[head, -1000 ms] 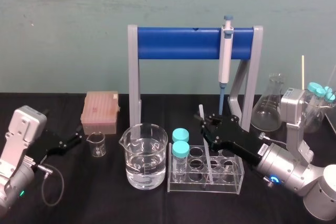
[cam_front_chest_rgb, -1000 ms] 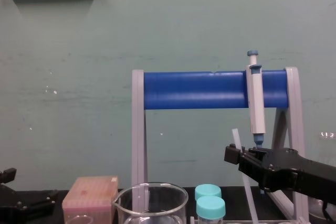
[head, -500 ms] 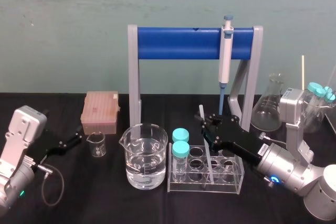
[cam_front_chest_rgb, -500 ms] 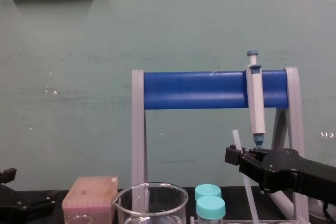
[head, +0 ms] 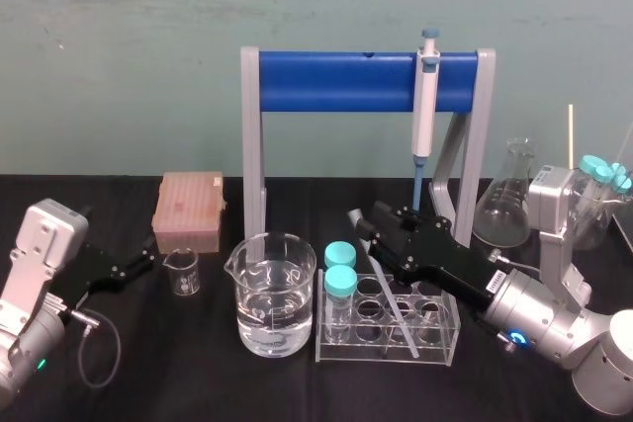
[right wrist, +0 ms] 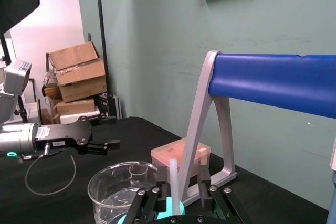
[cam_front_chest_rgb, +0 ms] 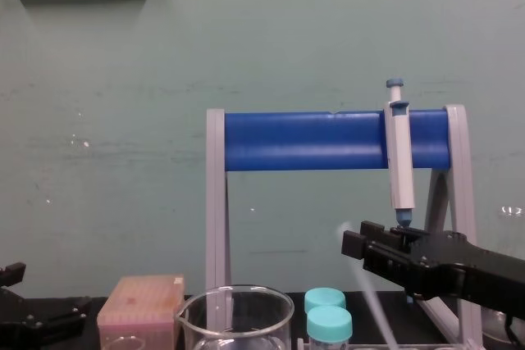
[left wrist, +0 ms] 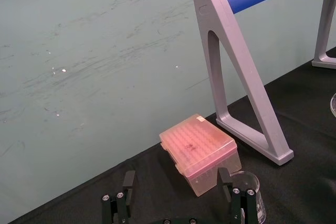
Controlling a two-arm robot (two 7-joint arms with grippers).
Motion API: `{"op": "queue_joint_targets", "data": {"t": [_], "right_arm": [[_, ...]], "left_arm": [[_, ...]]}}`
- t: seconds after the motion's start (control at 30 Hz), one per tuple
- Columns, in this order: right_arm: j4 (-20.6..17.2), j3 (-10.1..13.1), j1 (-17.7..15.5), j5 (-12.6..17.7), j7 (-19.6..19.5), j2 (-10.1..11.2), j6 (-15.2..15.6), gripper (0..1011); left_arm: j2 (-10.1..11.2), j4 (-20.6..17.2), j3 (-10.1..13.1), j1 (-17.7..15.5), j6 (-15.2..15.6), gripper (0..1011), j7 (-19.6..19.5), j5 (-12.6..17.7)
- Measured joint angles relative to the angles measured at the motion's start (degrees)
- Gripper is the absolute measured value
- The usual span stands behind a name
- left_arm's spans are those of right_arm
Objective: Pick up the stirring rod with one hand, then place it down.
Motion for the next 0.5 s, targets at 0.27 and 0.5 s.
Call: {"op": "queue_joint_targets", "data": {"t": [0.27,0.5], "right_arm": [[0.0,0.0,0.0,0.05,0.0,0.0,0.0,618],[0.0,0.0,0.0,0.07,0.0,0.0,0.0,812]], "left_arm": [[0.0,0.0,0.0,0.0,0.0,1000,0.0,0.0],[0.0,0.0,0.0,0.0,0.0,1000,0.0,0.0]]}}
